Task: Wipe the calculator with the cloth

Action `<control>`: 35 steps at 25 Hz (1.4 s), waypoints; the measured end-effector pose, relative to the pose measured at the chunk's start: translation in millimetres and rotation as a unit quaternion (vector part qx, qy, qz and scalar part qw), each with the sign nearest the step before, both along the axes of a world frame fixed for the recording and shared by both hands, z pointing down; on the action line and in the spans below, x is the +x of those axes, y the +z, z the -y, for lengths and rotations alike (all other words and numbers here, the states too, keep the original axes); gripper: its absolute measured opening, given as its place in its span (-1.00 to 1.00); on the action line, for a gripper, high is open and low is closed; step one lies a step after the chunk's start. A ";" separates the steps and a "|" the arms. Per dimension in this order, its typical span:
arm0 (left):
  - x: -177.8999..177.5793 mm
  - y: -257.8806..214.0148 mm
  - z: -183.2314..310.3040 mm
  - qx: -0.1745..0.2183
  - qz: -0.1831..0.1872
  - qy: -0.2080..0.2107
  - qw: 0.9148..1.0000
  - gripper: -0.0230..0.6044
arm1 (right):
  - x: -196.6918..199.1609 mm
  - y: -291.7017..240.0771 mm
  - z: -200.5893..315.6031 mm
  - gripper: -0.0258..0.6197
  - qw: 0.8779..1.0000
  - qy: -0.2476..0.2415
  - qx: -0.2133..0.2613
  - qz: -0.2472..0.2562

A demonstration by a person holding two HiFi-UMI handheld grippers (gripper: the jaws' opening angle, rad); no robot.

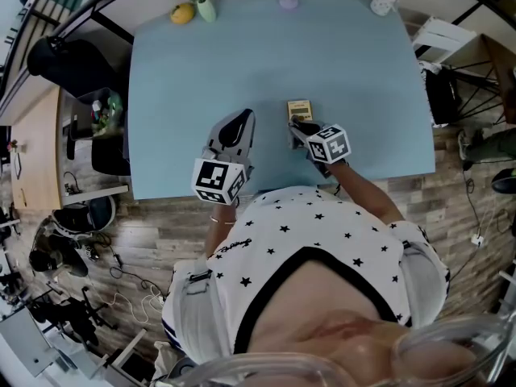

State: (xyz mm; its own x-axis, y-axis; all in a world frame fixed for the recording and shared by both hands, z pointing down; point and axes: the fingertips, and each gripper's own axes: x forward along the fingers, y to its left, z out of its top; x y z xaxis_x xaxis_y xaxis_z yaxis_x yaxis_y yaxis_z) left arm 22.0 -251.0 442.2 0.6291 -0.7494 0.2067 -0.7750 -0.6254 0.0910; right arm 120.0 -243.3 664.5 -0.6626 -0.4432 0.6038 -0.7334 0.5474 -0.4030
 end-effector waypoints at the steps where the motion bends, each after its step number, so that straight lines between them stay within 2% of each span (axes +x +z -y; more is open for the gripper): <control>1: -0.3 0.1 0.4 0.000 0.001 0.000 1.000 -0.83 | 1.7 -0.1 1.2 -0.76 1.000 0.003 0.000 0.000; 17: 18.3 -0.3 6.5 0.001 0.001 0.029 1.000 -0.83 | 50.9 0.6 6.5 -0.76 0.998 0.069 -0.003 -0.008; 23: 25.2 -0.7 7.1 0.001 -0.001 0.037 0.999 -0.83 | 53.7 2.7 4.6 -0.76 0.997 0.075 -0.004 -0.005; 35: 15.1 -0.4 4.5 0.001 -0.003 0.025 1.000 -0.83 | 53.1 -5.1 8.4 -0.76 0.997 0.082 0.003 0.001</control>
State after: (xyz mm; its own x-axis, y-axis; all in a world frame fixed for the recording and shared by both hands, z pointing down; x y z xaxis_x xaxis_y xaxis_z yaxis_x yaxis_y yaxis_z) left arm 37.1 -255.5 441.8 0.6662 -0.7181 0.2012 -0.7428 -0.6630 0.0931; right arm 173.1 -251.7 659.5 -0.5828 -0.5489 0.5993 -0.8120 0.4228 -0.4023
